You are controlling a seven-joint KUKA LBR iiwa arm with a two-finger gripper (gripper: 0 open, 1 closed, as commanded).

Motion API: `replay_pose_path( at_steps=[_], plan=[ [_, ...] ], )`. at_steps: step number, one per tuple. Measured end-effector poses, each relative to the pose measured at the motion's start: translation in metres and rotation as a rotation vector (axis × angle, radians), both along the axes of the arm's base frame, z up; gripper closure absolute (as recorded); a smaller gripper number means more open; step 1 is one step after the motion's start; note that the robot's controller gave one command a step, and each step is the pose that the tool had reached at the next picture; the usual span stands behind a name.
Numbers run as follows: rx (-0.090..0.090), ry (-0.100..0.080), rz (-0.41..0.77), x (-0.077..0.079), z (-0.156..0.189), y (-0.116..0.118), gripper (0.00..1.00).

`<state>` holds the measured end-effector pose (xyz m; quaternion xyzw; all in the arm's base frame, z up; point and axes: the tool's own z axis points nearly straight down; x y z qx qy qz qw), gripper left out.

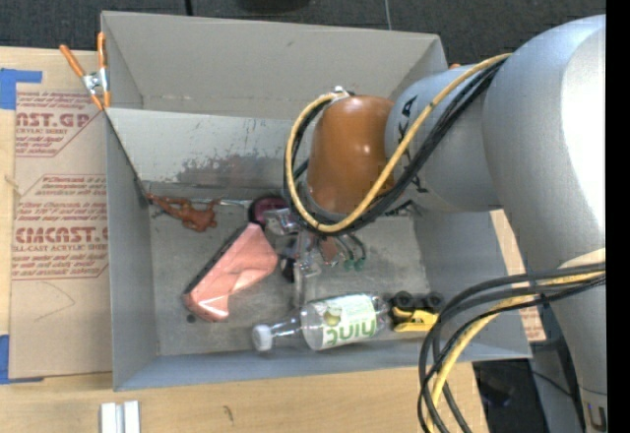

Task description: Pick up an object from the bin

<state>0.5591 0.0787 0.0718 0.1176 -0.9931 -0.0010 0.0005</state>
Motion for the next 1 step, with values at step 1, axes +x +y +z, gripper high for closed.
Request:
replay_pose_path(
  at_steps=[1],
  plan=[
    [0.004, 0.000, -0.101, -0.0052, 0.0015, 0.0011, 0.00]
  ],
)
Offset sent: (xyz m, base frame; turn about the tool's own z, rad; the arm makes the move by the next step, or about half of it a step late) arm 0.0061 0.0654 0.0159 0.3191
